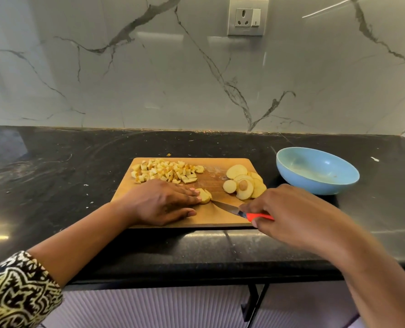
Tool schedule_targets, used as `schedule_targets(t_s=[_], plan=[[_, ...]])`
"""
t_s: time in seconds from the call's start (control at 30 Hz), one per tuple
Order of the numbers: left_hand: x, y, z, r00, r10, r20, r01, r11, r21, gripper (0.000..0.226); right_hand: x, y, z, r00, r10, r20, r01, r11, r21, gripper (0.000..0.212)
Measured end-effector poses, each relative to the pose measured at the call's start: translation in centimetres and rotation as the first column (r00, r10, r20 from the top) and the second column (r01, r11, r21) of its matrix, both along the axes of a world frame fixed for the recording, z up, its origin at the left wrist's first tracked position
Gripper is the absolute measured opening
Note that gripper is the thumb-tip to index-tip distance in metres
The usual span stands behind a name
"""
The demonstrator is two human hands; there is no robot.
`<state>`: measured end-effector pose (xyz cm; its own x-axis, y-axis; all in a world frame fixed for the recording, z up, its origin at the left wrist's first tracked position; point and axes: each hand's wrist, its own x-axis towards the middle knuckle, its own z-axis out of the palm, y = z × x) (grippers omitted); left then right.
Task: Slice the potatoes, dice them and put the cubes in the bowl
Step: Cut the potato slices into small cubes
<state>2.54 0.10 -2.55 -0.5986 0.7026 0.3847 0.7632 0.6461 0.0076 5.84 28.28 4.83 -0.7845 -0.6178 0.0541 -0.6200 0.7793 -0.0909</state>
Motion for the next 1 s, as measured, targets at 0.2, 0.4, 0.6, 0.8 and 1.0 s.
schedule_targets(t_s=[0.2,0.4,0.6,0.8,1.0], plan=[[0.1,-0.3,-0.2,1.000,0.013,-0.028,-0.013,0.999,0.034,0.040,0.1,-0.4,-0.1,0.996,-0.058,-0.072,0.048,0.990,-0.132,0.036],[0.2,-0.2,-0.1,0.998,0.038,-0.044,-0.039,0.999,-0.024,0.044,-1.3,-2.6,-2.6,0.996,-0.071,-0.050,0.062,0.985,-0.160,0.038],[0.1,-0.2,0.1,0.999,0.038,-0.028,-0.039,0.998,-0.056,0.045,-2.2,-3.6,-2.0,0.999,-0.018,-0.046,0.014,0.995,-0.103,0.038],[0.1,-0.1,0.1,0.998,0.050,-0.028,-0.053,0.993,-0.109,0.049,-2.8,-5.0,-1.7,0.999,-0.010,0.049,0.014,0.997,-0.081,0.034],[0.1,-0.1,0.0,0.998,0.067,-0.023,-0.069,0.994,-0.090,0.049,0.3,-1.5,-1.5,0.999,-0.031,0.014,0.031,0.999,0.014,0.034]])
